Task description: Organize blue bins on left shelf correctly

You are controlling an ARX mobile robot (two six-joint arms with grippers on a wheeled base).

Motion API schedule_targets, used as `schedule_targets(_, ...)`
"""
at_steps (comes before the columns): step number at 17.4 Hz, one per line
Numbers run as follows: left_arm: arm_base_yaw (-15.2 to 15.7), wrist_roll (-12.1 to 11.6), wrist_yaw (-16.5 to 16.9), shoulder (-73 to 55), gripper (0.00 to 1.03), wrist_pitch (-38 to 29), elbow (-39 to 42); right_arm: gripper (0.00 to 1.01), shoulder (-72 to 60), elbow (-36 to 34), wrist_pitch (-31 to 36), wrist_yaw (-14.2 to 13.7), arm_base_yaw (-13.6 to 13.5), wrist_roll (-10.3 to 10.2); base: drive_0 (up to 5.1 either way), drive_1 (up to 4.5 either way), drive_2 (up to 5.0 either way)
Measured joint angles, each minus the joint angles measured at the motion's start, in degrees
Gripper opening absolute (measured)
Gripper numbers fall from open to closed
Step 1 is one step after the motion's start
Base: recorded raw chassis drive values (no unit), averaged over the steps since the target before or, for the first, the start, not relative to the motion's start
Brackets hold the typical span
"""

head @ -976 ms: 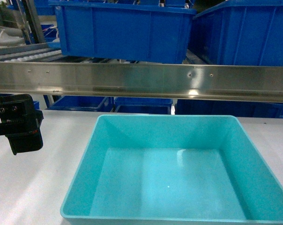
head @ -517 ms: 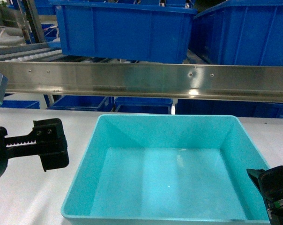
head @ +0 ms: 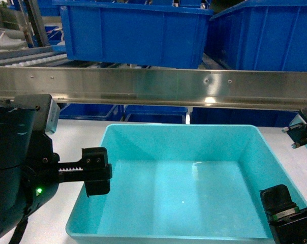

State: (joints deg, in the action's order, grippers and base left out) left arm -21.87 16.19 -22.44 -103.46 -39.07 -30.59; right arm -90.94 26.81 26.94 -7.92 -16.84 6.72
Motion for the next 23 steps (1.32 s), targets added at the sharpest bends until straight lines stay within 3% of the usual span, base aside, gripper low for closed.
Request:
schedule_targets(3,-2.16,0.2,-1.46,-1.77,0.98,1.64,-1.6,0.98,-5.31,1.22,4.63,-1.27,2.05,0.72,0.0,0.0,0.0)
schedule_targets(9,-5.49,2.32,-5.18,-5.53,0.98,4.79,-4.63,0.98,-9.81,1.77,9.77,-0.85,5.27,0.87,0.0,0.0,0.0)
schedule_targets(19,-6.71,7.87,-7.58,-6.54,0.98,7.96,-4.79,0.98,-11.52,0.61,12.26,-1.03,5.29,1.16,0.0,0.0,0.0)
schedule_targets(23,-6.82,9.94,-7.82,-7.56,0.98,9.35,-5.07,0.98,-11.98,0.15,13.18,-3.17,5.16,2.4,0.0,0.0,0.0)
